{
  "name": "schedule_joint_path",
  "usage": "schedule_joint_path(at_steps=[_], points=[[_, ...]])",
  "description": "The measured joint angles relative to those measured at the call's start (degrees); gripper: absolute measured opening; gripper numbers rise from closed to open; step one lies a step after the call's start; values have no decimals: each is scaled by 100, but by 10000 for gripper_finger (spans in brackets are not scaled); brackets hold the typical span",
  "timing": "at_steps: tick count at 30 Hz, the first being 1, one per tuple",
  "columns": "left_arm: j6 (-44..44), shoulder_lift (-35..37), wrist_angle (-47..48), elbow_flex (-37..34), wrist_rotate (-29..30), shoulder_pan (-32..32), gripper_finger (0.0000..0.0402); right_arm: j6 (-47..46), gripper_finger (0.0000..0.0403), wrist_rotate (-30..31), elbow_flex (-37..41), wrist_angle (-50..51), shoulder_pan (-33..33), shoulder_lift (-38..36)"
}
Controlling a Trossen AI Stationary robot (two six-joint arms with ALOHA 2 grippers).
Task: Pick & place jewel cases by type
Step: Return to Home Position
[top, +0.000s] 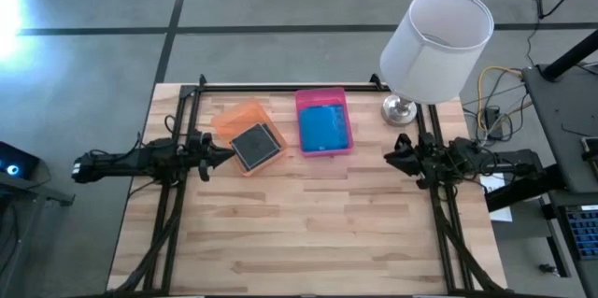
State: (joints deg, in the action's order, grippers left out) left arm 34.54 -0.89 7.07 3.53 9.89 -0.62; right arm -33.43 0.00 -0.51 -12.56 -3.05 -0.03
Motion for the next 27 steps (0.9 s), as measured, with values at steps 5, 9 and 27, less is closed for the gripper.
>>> schedule_joint_path(at_steps=[5, 9, 27], points=[[0, -114, 24, 20, -2, 0, 0, 0, 81, 7, -1, 88, -17, 118], [-2, -120, 30, 20, 0, 0, 0, 7, 75, 10, 0, 451, -17, 351], [0, -152, 22, 17, 2, 0, 0, 259, 68, 110, -2, 676, -3, 720]])
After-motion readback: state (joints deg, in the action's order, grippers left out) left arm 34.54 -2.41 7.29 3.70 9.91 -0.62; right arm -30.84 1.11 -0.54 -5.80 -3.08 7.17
